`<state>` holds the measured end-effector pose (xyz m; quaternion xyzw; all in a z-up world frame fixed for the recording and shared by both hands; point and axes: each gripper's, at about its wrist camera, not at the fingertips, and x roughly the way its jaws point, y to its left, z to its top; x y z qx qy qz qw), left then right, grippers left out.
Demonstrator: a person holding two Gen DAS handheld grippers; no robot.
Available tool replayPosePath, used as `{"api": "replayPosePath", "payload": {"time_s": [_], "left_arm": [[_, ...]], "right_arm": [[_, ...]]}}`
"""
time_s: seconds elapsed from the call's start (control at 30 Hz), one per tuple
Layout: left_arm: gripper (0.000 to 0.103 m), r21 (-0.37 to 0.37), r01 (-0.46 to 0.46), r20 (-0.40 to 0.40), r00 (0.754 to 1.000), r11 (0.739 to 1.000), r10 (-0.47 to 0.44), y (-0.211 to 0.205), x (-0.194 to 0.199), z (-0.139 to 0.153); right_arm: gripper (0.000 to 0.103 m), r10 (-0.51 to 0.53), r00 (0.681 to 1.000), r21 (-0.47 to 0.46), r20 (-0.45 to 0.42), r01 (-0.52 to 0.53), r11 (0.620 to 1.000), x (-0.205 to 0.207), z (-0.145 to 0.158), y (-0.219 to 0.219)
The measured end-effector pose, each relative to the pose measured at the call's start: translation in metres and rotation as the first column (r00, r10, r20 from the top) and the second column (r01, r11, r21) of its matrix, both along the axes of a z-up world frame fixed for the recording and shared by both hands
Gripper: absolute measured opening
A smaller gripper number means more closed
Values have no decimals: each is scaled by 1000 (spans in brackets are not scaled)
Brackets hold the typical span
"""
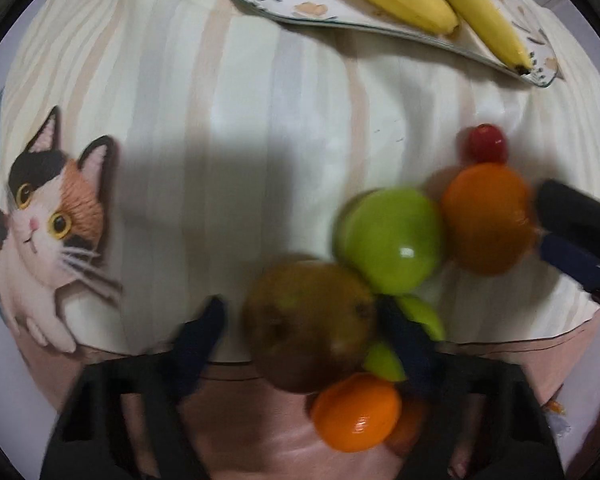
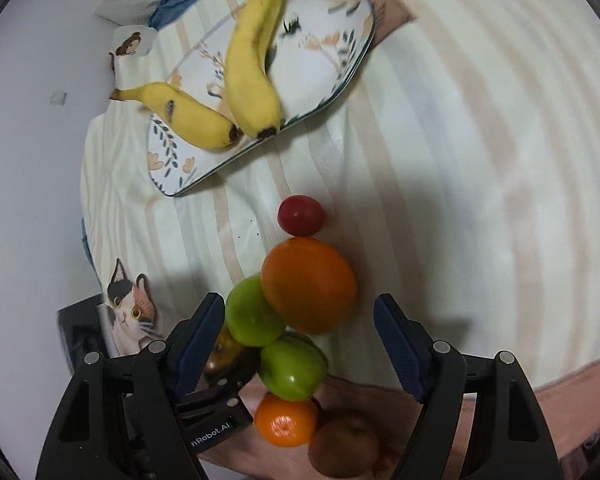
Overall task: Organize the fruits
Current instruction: 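Grasp the brown pear with the left tool while the right tool grasps an orange, then place the pear and the orange on the plate beside the bananas, releasing both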
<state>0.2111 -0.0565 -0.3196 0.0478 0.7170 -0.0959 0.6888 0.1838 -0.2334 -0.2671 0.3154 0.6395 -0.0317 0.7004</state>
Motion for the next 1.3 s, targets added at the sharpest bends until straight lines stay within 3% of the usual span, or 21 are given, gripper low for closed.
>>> {"api": "replayPosePath", "payload": {"time_s": [0.1,0.2,0.37,0.53,0.63,0.87,0.97,1.17,1.3], "left_arm": [[64,31,37,25,999,999,-38,-6,-8,2],[64,83,49,53,997,995,-53,-1,-18,8],[64,149,17,109,993,989,-34,31,-24,29],[65,117,-29,73,997,993,21,42,-19,9],[65,132,-36,93,995,991,23,38,-17,6],[64,131,-32,105,994,991,18,30,-29,15],[64,98,-35,109,994,995,24,28,-27,30],[64,-45,-39,126,991,998,44,5,-16,78],[64,-110,-27,160,986,994,44,-11,20,108]], "right_arm": [[79,5,999,3,-45,-5,1000,13,-21,7],[66,20,995,-19,-97,-22,1000,19,-39,14],[65,106,990,-61,-93,-112,992,11,-29,23],[66,226,966,-167,-128,-246,955,-8,-24,37],[66,219,964,-169,-147,-243,955,-8,-32,42],[64,183,979,-190,-90,-197,962,-18,-31,49],[64,169,984,-182,-64,-178,967,-20,-17,40],[64,144,989,-154,32,-137,979,-8,26,30],[64,128,986,-176,109,-107,978,24,62,15]]}}
